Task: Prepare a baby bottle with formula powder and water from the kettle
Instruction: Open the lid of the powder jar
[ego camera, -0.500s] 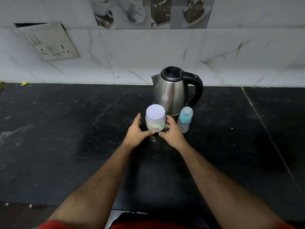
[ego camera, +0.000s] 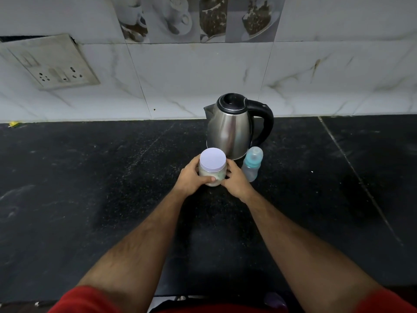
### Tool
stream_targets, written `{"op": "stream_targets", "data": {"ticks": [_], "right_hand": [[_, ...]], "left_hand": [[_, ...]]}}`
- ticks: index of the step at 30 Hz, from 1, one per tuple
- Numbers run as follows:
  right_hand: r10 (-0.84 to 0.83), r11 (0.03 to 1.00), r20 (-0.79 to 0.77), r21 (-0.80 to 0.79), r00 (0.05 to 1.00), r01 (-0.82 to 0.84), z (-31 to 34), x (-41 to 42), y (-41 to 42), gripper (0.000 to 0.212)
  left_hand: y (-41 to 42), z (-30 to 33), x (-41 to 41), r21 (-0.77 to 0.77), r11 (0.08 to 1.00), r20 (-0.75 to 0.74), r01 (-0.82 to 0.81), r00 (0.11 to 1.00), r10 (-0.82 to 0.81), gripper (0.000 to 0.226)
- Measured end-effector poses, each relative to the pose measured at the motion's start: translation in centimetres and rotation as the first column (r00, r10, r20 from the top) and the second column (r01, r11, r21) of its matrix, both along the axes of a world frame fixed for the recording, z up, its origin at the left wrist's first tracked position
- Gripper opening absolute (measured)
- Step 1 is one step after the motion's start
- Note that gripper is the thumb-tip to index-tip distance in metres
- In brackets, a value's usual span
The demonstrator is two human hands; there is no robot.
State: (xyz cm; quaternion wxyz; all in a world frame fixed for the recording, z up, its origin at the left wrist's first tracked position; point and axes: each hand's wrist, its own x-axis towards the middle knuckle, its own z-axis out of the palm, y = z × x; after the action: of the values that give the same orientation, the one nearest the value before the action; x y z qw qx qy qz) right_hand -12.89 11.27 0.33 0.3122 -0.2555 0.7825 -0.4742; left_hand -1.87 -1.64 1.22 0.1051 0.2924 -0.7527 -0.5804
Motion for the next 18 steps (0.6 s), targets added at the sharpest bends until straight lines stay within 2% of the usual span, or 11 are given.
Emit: {"op": "stream_targets", "data": {"ticks": [11, 18], "right_hand": [[0.017, 0.998, 0.000, -0.064, 1.000, -0.017, 1.1, 4.6, 3.8, 0.073], [-0.011, 0.979, -0.012, -0.202, 1.000, 0.008, 3.9, 5.9, 4.3, 0.077]], "left_hand": [[1.1, 0.4, 4.3, 0.010, 0.997, -0.030, 0.080, 0.996, -0.080, 0.083], [1.0, 5.2, 5.4, 0.200, 0.974, -0.135, 0.106, 0.988, -0.080, 0.045]]}}
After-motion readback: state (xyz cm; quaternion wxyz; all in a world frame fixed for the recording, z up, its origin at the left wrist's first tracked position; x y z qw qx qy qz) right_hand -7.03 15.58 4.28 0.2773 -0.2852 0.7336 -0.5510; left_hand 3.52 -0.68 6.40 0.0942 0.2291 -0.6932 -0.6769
